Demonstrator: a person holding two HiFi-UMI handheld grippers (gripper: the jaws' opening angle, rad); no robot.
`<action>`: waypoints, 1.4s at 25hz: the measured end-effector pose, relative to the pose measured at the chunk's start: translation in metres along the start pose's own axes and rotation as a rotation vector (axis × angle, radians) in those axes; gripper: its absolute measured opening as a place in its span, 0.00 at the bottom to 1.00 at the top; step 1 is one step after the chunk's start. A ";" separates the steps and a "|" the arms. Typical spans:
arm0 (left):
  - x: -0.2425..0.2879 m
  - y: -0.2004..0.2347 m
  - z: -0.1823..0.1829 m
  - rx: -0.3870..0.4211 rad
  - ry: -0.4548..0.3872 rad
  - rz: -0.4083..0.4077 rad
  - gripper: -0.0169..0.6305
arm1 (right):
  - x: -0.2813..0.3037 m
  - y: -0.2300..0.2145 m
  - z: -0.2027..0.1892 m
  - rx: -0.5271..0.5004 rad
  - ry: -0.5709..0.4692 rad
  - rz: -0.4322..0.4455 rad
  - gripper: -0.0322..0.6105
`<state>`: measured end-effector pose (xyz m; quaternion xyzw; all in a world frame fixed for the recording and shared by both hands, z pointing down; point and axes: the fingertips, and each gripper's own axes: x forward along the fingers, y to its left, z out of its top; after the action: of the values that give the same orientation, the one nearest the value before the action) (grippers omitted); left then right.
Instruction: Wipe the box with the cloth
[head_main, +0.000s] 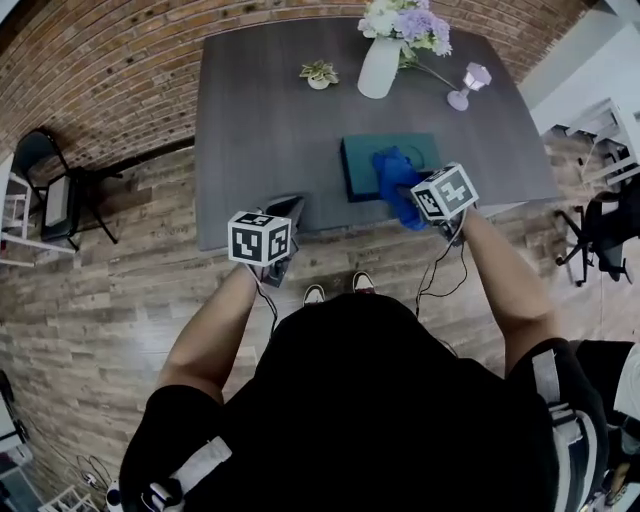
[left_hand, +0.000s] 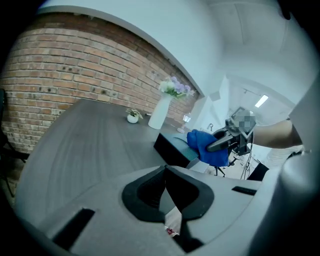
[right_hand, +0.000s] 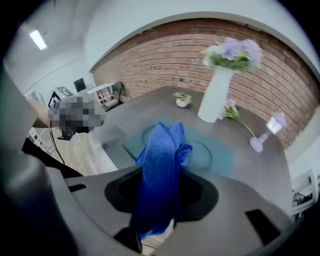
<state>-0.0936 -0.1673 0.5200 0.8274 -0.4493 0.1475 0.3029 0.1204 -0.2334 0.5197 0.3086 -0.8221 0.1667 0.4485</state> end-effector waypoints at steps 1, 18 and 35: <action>0.009 -0.006 0.005 0.011 0.003 -0.013 0.04 | -0.010 -0.028 -0.018 0.050 0.022 -0.054 0.28; 0.088 -0.070 0.118 0.199 -0.066 -0.067 0.04 | -0.099 -0.182 -0.040 0.250 -0.237 -0.427 0.27; 0.078 -0.057 0.142 0.219 -0.095 0.023 0.04 | -0.076 -0.177 0.017 0.253 -0.364 -0.300 0.27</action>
<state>-0.0067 -0.2851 0.4296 0.8563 -0.4539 0.1597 0.1876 0.2566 -0.3487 0.4466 0.5057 -0.8069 0.1414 0.2707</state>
